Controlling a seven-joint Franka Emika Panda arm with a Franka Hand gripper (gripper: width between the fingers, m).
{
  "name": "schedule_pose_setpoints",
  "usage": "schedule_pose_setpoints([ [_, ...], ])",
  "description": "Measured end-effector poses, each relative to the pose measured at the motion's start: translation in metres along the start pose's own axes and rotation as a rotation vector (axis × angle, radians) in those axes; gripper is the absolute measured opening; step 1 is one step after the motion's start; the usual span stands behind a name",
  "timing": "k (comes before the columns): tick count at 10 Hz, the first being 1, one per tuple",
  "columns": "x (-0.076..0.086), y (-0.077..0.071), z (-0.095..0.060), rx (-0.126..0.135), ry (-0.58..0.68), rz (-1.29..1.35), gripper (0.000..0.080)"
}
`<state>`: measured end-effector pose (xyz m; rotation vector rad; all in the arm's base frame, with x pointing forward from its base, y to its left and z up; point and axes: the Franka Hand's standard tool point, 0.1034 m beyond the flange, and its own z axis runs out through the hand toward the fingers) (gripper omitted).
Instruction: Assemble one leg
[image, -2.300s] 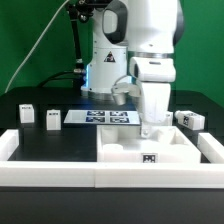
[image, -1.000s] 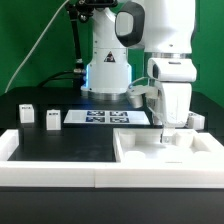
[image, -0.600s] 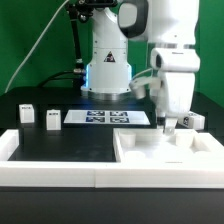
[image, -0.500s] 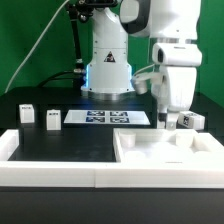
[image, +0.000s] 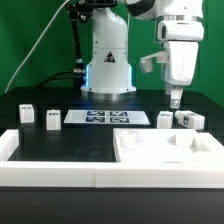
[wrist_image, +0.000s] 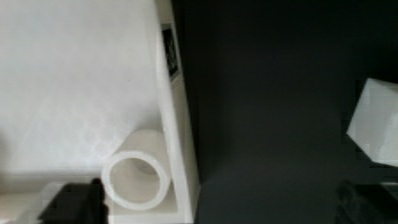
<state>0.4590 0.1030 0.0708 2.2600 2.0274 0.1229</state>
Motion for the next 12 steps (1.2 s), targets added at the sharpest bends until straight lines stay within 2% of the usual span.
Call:
schedule_pose_setpoints([
  [2, 0.001, -0.002, 0.000, 0.003, 0.008, 0.180, 0.0649],
  [3, 0.004, -0.007, 0.001, 0.005, 0.024, 0.339, 0.0649],
  [6, 0.032, -0.032, 0.003, 0.024, 0.062, 0.715, 0.0649],
  [8, 0.052, -0.056, 0.013, 0.054, 0.071, 0.906, 0.0649],
  [9, 0.061, -0.059, 0.013, 0.061, 0.074, 0.967, 0.0649],
  [11, 0.061, -0.057, 0.013, 0.066, 0.086, 1.099, 0.0649],
  [12, 0.061, -0.057, 0.013, 0.065, 0.086, 1.070, 0.0649],
])
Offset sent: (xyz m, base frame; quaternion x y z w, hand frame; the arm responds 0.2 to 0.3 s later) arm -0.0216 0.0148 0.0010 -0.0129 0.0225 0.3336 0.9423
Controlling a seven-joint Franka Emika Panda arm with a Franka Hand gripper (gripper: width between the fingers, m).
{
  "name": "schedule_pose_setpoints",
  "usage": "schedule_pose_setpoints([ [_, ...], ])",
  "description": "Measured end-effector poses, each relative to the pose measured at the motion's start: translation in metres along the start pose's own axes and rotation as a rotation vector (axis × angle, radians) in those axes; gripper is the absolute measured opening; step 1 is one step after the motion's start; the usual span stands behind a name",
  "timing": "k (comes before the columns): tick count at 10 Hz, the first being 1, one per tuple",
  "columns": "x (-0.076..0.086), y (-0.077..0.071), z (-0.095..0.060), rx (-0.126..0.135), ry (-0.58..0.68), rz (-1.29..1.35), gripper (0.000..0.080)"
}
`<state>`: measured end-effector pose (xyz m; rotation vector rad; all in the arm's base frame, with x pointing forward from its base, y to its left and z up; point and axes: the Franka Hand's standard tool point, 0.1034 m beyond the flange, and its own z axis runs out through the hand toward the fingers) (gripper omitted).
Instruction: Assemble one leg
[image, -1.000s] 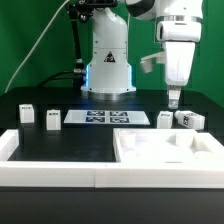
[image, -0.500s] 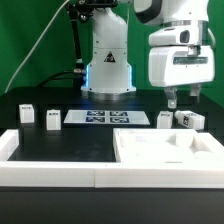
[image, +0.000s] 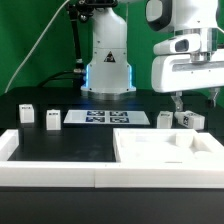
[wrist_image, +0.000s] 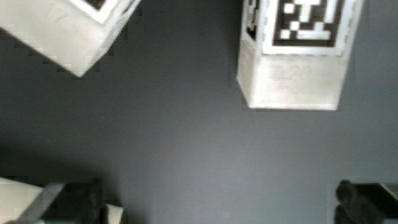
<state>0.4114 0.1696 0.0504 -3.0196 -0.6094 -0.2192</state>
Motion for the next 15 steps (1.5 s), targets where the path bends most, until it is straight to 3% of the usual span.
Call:
schedule_pose_setpoints([
  [2, -0.001, -0.003, 0.002, -0.001, -0.053, 0.020, 0.0649],
  [3, -0.006, -0.011, 0.004, -0.001, -0.099, 0.023, 0.0649],
  [4, -0.015, -0.014, 0.005, -0.010, -0.255, 0.013, 0.0649],
  [5, -0.009, -0.013, 0.007, -0.011, -0.307, 0.015, 0.0649],
  [6, -0.017, -0.011, 0.008, -0.014, -0.416, 0.018, 0.0649],
  [12, -0.023, -0.013, 0.016, -0.031, -0.933, 0.046, 0.0649],
  [15, -0.016, -0.017, 0.023, -0.042, -0.939, 0.072, 0.0649],
])
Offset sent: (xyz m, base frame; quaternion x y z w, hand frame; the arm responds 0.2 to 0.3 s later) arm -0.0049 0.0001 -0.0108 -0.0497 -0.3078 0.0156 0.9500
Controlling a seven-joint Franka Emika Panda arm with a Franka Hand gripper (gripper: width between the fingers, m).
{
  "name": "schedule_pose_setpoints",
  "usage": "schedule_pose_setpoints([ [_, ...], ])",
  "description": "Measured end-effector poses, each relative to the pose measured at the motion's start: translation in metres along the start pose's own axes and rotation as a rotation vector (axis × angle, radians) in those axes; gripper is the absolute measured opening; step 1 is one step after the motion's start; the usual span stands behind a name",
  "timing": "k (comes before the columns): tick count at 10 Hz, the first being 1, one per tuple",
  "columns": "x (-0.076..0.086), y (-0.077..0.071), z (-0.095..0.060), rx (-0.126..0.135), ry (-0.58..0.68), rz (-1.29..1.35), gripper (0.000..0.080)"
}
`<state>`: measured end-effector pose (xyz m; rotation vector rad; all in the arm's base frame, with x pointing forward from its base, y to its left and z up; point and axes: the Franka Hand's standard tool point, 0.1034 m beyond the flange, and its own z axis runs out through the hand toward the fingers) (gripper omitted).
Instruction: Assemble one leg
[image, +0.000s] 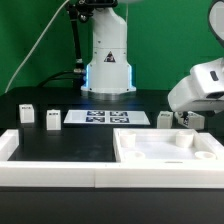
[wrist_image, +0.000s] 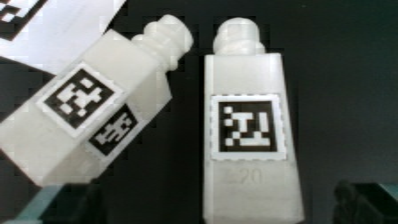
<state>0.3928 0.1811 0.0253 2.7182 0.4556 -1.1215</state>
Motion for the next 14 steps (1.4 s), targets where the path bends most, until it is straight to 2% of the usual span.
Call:
schedule_pose_setpoints([
  [5, 0.006, -0.001, 0.018, 0.015, -0.012, 0.070, 0.0649],
  [8, 0.005, 0.000, 0.022, 0.015, -0.016, 0.071, 0.0649],
  [10, 0.007, 0.000, 0.021, 0.016, -0.010, 0.071, 0.0385],
  [11, 0.007, 0.000, 0.021, 0.016, -0.010, 0.071, 0.0385],
  [12, 0.007, 0.000, 0.021, 0.016, -0.010, 0.071, 0.0290],
  [14, 0.007, 0.000, 0.021, 0.016, -0.010, 0.071, 0.0291],
])
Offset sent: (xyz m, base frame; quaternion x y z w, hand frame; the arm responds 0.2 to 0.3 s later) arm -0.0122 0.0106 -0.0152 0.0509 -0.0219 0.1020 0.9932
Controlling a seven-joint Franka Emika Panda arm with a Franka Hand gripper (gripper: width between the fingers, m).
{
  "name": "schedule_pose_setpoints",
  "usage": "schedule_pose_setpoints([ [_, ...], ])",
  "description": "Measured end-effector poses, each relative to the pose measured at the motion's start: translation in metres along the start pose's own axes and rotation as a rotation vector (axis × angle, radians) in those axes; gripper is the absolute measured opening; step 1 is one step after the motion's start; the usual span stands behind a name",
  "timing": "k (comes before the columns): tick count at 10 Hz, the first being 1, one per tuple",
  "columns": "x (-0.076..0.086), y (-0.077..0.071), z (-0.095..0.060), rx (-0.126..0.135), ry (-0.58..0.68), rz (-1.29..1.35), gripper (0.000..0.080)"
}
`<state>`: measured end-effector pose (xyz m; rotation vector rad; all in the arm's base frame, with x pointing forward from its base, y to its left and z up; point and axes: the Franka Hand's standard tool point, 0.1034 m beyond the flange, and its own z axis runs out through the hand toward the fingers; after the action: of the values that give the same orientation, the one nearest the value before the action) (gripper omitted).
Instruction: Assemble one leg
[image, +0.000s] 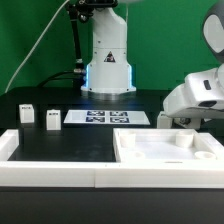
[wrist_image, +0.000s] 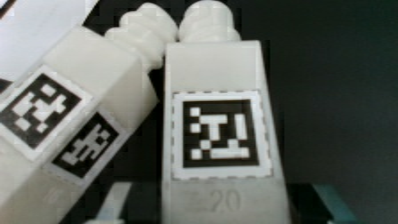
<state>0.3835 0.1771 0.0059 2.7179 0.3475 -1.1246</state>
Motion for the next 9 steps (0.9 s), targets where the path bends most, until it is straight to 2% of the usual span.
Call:
schedule_pose_setpoints([
  [3, 0.000, 0.002, -0.002, 0.002, 0.001, -0.012, 0.0291],
  [4, -0.009, 0.011, -0.019, 0.011, 0.019, -0.043, 0.0291],
  [6, -0.038, 0.029, -0.059, 0.019, 0.038, -0.052, 0.0291],
  [8, -0.054, 0.054, -0.101, 0.042, 0.091, -0.027, 0.0291],
  [9, -0.056, 0.058, -0.108, 0.046, 0.108, -0.019, 0.0292],
])
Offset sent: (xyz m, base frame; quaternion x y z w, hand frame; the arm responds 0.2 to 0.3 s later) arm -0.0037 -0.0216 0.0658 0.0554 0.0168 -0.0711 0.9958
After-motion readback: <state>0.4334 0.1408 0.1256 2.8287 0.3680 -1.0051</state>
